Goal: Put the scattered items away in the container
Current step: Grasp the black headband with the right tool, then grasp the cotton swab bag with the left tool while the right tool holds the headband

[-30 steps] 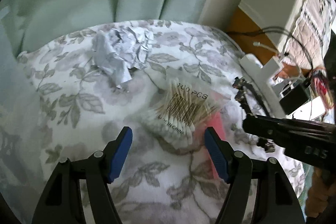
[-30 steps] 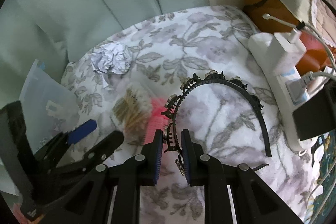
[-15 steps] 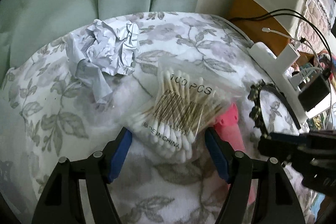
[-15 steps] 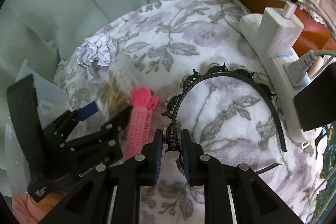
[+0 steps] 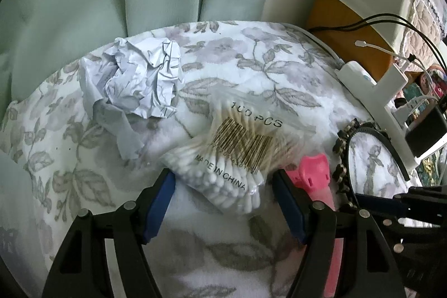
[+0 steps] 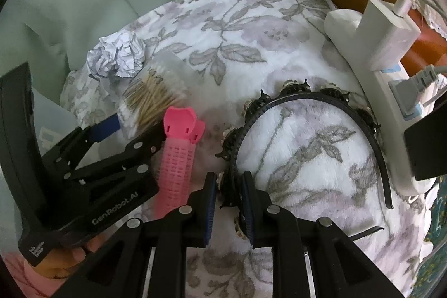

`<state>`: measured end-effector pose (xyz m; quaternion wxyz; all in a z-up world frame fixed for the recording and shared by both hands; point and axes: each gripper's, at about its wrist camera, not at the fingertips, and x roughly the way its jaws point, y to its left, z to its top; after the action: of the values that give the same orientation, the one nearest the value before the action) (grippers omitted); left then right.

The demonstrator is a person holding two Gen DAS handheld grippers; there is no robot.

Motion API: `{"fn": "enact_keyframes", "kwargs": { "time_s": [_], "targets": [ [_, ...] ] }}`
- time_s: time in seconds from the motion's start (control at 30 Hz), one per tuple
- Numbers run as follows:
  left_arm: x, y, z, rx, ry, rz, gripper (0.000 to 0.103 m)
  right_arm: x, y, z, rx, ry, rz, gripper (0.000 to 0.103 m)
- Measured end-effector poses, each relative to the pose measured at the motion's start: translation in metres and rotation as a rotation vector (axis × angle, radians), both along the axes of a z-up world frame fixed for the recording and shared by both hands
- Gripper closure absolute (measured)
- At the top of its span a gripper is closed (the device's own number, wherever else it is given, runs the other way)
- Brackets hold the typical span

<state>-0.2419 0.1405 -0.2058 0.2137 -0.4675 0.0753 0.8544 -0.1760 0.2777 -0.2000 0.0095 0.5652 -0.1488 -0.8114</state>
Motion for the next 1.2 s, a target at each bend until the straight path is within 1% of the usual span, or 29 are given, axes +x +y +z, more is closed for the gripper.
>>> {"fn": "enact_keyframes", "kwargs": {
  "time_s": [0.17, 0.23, 0.3, 0.33, 0.43, 0.5, 0.6, 0.67, 0.7, 0.9, 1.13, 1.2],
  "targets": [
    [-0.002, 0.0, 0.002, 0.01, 0.004, 0.005, 0.03, 0.0, 0.0, -0.001, 0.004, 0.005, -0.002, 0.081],
    [-0.002, 0.0, 0.002, 0.014, 0.004, 0.008, 0.032, 0.001, 0.001, -0.001, 0.002, 0.006, -0.003, 0.081],
    [-0.001, -0.001, 0.004, 0.015, 0.004, 0.01, 0.041, 0.002, 0.001, -0.001, -0.001, 0.004, -0.005, 0.082],
    [0.0, -0.002, 0.004, 0.015, 0.004, 0.011, 0.043, 0.002, 0.002, 0.0, -0.002, 0.003, -0.006, 0.083],
    [0.002, -0.003, 0.006, 0.016, -0.001, 0.012, 0.053, 0.003, 0.003, 0.0, -0.008, 0.002, -0.008, 0.083],
    [0.003, -0.004, 0.006, 0.021, -0.007, 0.015, 0.064, 0.006, 0.003, 0.001, -0.01, 0.001, -0.011, 0.084],
    [0.006, -0.007, 0.008, 0.034, -0.017, 0.018, 0.074, 0.009, 0.004, 0.002, -0.012, -0.002, -0.014, 0.083],
    [0.008, -0.011, 0.009, 0.052, -0.024, 0.021, 0.078, 0.012, 0.004, 0.003, -0.014, -0.003, -0.016, 0.083],
    [0.009, -0.013, 0.009, 0.066, -0.029, 0.027, 0.081, 0.013, 0.005, 0.003, -0.015, -0.004, -0.017, 0.083],
    [0.016, -0.023, 0.012, 0.102, -0.04, 0.056, 0.088, 0.018, 0.005, 0.006, -0.022, -0.006, -0.025, 0.083],
    [0.027, -0.034, 0.024, 0.129, -0.024, 0.083, 0.092, 0.023, 0.005, 0.009, -0.034, -0.004, -0.036, 0.083],
    [0.03, -0.037, 0.029, 0.139, -0.018, 0.085, 0.093, 0.027, 0.005, 0.015, -0.04, 0.0, -0.043, 0.083]
  ]
}}
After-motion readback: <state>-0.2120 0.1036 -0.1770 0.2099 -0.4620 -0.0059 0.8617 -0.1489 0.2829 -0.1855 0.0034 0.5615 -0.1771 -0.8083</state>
